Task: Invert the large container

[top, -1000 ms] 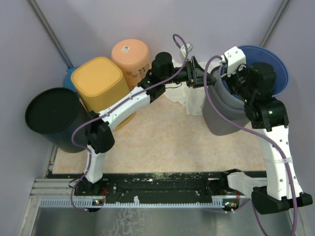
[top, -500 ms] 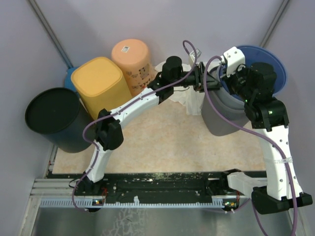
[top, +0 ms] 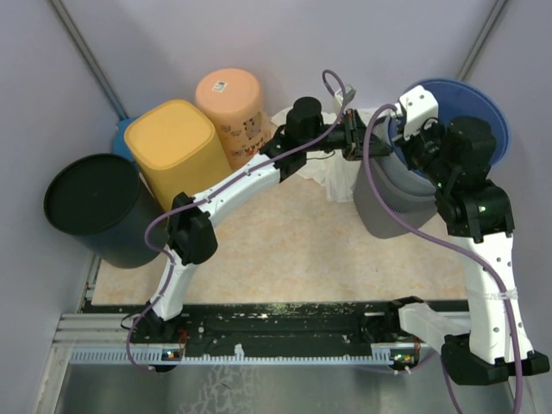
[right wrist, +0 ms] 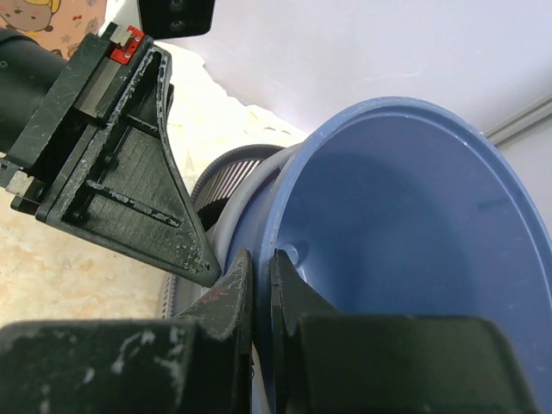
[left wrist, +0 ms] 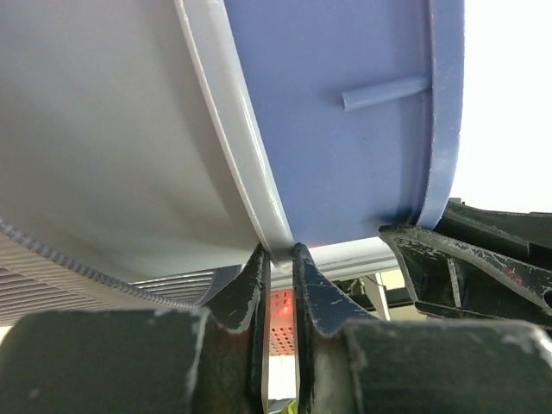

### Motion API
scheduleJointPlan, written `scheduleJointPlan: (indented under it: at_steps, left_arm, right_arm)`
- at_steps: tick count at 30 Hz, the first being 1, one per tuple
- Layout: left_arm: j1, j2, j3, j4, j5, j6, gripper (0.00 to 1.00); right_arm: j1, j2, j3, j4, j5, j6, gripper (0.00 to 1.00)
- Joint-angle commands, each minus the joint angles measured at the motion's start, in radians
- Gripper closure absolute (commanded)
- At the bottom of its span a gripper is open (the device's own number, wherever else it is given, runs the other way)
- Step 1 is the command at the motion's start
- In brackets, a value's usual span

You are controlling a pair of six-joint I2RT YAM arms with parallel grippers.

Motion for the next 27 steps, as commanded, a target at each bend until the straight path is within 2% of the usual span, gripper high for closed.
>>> scheduleJointPlan:
  at_steps: [1,9,21,27]
  left_arm:
    - [-0.011,0.032,0.026,-0.015,-0.076,-0.026,0.89]
    - [-0.008,0.018,-0.015,-0.056,-0.12,-0.04,0.99]
    - [0.013,0.003,-0.115,-0.038,-0.141,-0.083,0.99]
    - [0.032,-0.012,-0.16,-0.027,-0.148,-0.084,0.99]
  right_arm:
    - [0.016,-0.086,0.056,0.275,-0.204,-0.018,1.0]
    - [0.017,-0.094,0.065,0.248,-0.26,-0.085,1.0]
    - [0.015,-0.157,0.047,0.296,-0.294,-0.163,1.0]
    - [0.017,-0.167,0.065,0.264,-0.315,-0.192,1.0]
